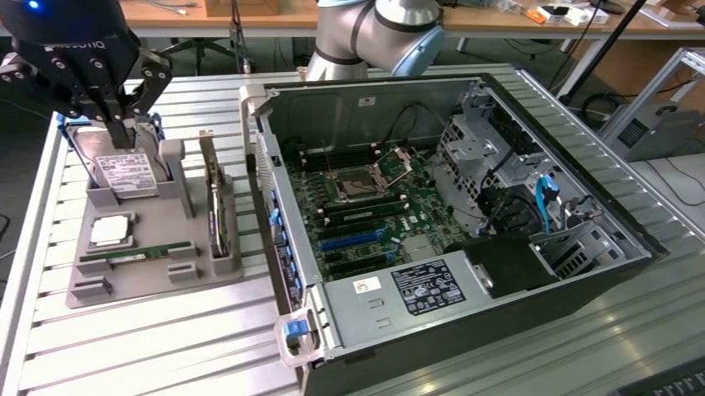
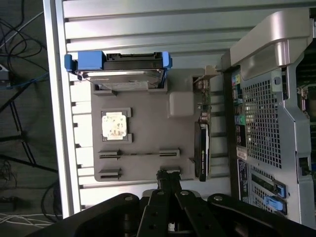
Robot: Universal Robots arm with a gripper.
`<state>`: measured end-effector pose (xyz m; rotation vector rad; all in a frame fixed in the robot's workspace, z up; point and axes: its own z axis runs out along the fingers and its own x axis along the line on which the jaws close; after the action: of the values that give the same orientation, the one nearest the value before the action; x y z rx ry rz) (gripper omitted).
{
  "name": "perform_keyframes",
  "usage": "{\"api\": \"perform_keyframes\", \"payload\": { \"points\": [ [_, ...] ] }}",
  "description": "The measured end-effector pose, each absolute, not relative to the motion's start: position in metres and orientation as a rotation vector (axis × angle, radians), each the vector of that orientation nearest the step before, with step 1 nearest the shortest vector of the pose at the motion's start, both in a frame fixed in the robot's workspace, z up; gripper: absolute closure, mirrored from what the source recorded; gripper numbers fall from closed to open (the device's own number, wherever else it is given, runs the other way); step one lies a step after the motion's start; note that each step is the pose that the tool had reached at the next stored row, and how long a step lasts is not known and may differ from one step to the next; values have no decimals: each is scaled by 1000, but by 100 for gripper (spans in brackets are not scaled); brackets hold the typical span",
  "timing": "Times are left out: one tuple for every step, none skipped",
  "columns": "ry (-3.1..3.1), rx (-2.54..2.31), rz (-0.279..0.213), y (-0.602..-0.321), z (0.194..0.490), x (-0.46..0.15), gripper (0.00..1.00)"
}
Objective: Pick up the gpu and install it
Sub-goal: 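Reach for the gpu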
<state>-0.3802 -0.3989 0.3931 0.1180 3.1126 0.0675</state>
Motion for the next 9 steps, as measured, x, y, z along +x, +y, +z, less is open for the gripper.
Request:
{"api": "perform_keyframes", "payload": {
  "points": [
    [3113,118,68,-399,393,-382,89],
    [3113,118,68,-399,393,-383,89],
    [3112,118,68,-399,393,-386,89],
    [3112,118,68,-399,393,-387,89],
    [3112,118,68,-399,393,-389,89],
    [3113,118,68,-399,393,-391,89],
    [3112,118,68,-399,393,-392,89],
    [3113,118,68,-399,393,-395,89],
    [3113,118,68,-399,393,-396,89]
  ]
}}
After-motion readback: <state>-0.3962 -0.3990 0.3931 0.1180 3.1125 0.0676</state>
